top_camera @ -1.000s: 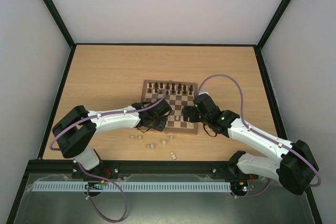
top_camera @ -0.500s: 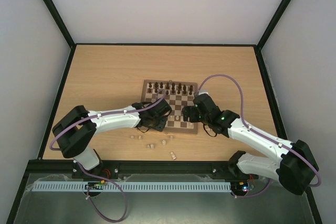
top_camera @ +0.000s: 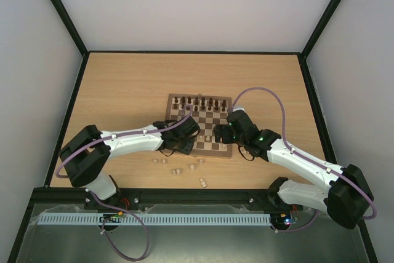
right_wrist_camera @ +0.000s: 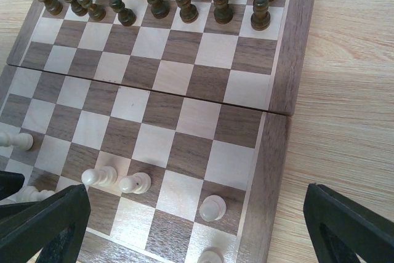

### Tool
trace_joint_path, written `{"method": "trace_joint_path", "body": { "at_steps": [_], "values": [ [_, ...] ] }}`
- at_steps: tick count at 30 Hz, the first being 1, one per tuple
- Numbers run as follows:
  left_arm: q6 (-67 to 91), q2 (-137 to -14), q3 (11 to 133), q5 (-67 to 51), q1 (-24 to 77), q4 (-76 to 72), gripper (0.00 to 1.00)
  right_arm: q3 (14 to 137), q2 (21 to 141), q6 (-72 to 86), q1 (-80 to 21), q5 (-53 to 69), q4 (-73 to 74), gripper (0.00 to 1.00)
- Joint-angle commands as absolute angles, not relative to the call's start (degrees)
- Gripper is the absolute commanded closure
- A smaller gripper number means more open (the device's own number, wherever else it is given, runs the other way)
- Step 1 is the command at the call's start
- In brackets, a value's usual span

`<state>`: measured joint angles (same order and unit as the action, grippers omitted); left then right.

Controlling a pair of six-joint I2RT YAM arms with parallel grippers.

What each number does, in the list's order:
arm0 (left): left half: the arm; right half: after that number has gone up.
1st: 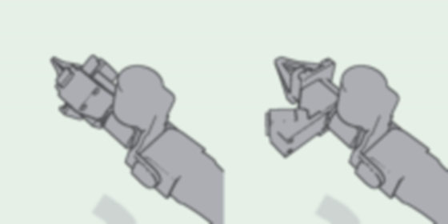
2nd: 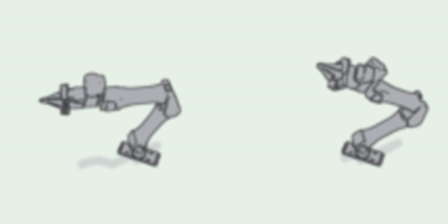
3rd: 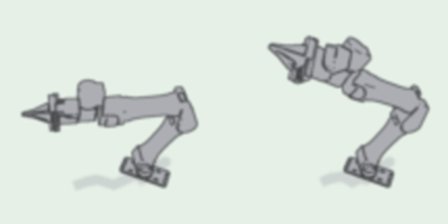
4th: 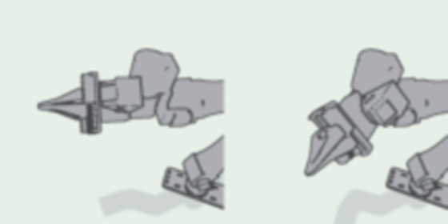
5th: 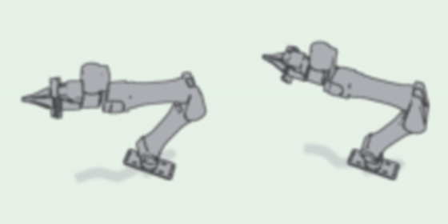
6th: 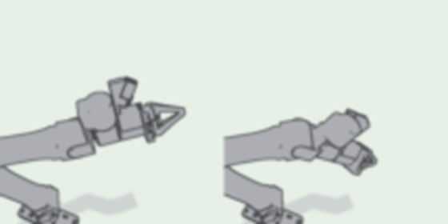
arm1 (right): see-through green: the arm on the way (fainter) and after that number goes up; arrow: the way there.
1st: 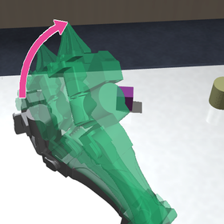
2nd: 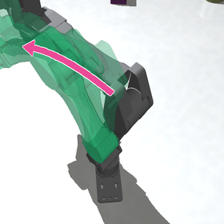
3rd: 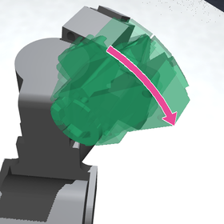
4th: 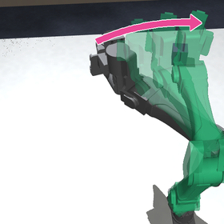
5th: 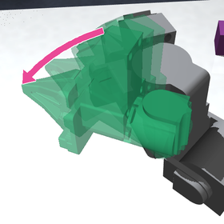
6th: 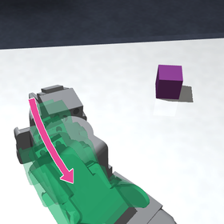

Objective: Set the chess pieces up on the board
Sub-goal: Pick up the chess piece from the chessboard.

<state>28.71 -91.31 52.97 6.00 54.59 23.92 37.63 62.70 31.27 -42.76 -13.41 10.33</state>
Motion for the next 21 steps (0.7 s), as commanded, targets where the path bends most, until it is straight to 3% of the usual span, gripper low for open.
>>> {"method": "trace_joint_path", "body": {
  "at_steps": [1,13,21],
  "values": [
    [29.0,-89.3,51.6,5.7,54.9,25.3,0.62,37.0,63.3,31.1,-42.6,-13.3,10.1,0.04],
    [28.8,-89.0,50.8,5.9,54.9,24.5,0.65,36.9,63.3,31.1,-42.6,-13.1,10.0,0.04],
    [28.2,-91.1,52.8,9.3,54.9,26.6,0.60,36.8,63.4,31.2,-42.6,-13.2,10.0,0.04]
  ]
}}
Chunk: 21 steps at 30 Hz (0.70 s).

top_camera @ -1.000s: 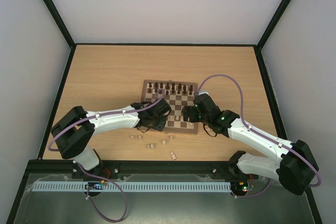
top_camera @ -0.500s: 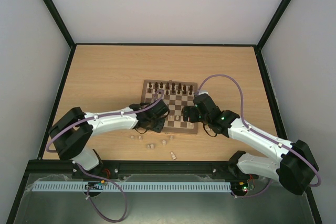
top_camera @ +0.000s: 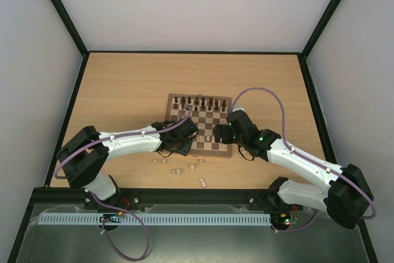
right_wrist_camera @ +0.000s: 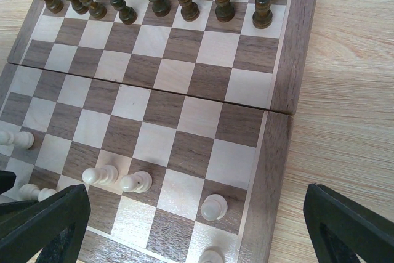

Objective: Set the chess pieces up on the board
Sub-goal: Pick up the chess piece from the chessboard.

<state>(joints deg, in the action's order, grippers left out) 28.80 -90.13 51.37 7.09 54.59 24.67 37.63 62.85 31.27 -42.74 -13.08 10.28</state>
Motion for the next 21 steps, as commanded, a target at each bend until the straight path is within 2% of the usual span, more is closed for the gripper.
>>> {"method": "trace_joint_path", "body": {
  "at_steps": [1,21],
  "values": [
    [28.1,-91.3,52.9,9.5,54.9,26.7,0.60,36.9,63.3,31.2,-42.6,-13.2,10.0,0.04],
    [27.4,-93.7,54.0,7.6,55.5,24.7,0.64,36.9,63.5,31.1,-42.6,-13.0,9.9,0.04]
  ]
}}
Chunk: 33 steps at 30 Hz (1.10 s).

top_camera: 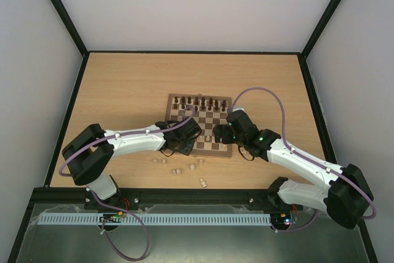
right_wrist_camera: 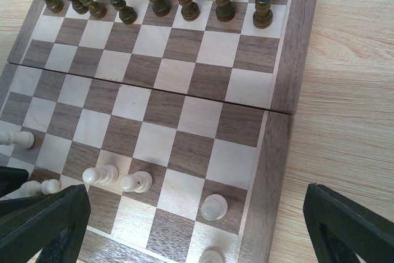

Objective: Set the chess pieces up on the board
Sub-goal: Pick up the chess piece from the chessboard.

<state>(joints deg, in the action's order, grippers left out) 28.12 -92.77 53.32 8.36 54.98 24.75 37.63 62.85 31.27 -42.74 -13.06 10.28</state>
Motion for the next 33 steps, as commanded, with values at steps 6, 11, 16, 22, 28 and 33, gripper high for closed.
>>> {"method": "trace_joint_path", "body": {
  "at_steps": [6,11,16,22,28,33],
  "values": [
    [27.1,-94.0,54.0,7.0,55.6,24.1,0.67,36.9,63.6,31.1,-42.6,-13.1,9.9,0.04],
    [27.1,-94.1,54.1,6.4,55.7,23.9,0.68,36.8,63.7,31.1,-42.6,-13.1,9.9,0.04],
    [27.3,-93.9,53.8,6.2,55.9,24.3,0.71,36.9,63.9,31.2,-42.6,-13.1,9.9,0.04],
    [28.0,-92.6,52.8,6.1,55.9,24.8,0.71,37.0,64.0,31.1,-42.6,-13.0,9.8,0.04],
    [28.6,-91.5,51.7,5.9,55.9,25.1,0.70,37.0,64.1,31.1,-42.6,-13.0,9.8,0.04],
    [28.8,-91.0,51.0,5.6,55.9,25.0,0.70,36.9,64.3,31.1,-42.6,-12.9,9.8,0.04]
  ]
}}
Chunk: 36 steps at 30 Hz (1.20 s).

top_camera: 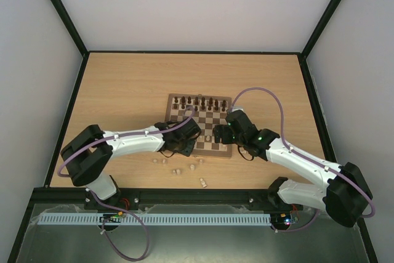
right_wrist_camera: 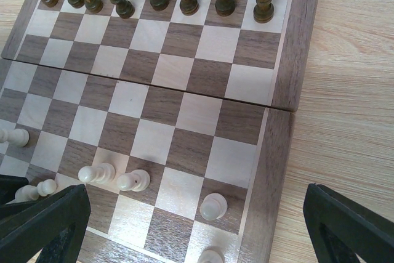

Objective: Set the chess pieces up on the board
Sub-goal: Pick up the chess piece from the chessboard.

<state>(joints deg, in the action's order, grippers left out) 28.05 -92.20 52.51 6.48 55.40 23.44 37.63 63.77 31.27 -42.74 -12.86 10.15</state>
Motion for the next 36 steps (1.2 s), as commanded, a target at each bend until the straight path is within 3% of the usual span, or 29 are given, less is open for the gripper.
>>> {"method": "trace_joint_path", "body": {
  "at_steps": [1,7,15,24,28,31,36],
  "values": [
    [28.9,-90.8,50.8,5.6,55.9,25.0,0.70,37.0,64.3,31.1,-42.6,-12.9,9.8,0.04],
    [28.5,-91.3,50.4,6.3,55.9,23.9,0.71,37.0,64.4,31.1,-42.6,-12.9,9.8,0.04],
    [28.1,-92.6,51.3,6.7,55.9,23.1,0.87,37.0,64.5,31.1,-42.6,-13.1,9.7,0.04],
    [30.8,-81.2,48.4,5.6,56.2,24.5,0.88,36.8,62.2,30.6,-42.6,-10.5,9.1,0.05],
    [31.3,-73.6,47.2,1.1,56.5,24.8,0.87,38.1,58.6,30.4,-42.6,-2.7,10.3,0.05],
    [31.2,-67.9,45.2,-4.9,56.5,23.2,0.85,39.1,54.8,31.1,-42.6,9.6,10.4,0.05],
    [31.4,-59.3,42.2,-15.0,56.6,21.0,0.83,41.3,51.2,34.9,-42.6,30.0,11.8,0.17]
  ]
}}
